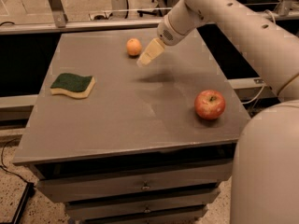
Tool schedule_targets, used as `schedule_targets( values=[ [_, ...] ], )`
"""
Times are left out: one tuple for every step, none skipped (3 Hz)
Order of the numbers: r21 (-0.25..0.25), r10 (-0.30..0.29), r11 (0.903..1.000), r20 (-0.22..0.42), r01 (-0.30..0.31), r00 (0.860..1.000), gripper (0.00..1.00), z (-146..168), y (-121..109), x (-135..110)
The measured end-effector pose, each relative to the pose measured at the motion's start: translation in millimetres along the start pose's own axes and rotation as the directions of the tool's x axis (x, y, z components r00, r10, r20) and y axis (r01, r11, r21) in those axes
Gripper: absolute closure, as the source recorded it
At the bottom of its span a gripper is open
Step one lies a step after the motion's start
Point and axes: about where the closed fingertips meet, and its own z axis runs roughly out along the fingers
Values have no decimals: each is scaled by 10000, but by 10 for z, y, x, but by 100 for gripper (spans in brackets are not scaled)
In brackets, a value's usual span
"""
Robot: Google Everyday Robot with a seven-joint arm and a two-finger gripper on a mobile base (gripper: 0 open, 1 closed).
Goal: Move orange near apple
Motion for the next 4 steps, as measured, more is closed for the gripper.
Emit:
schedule_targets(
  values=[
    [-71,454,9990,654,-450,9968,0,212,-55,-226],
    [-13,809,9967,1226,-813,9892,0,398,-148,-376],
    [36,1068,9941,1473,-1085,9833,0,554,-204,-462],
    [8,1174,9929,1612,-1191,9799,1,665,-210,-522]
  ],
)
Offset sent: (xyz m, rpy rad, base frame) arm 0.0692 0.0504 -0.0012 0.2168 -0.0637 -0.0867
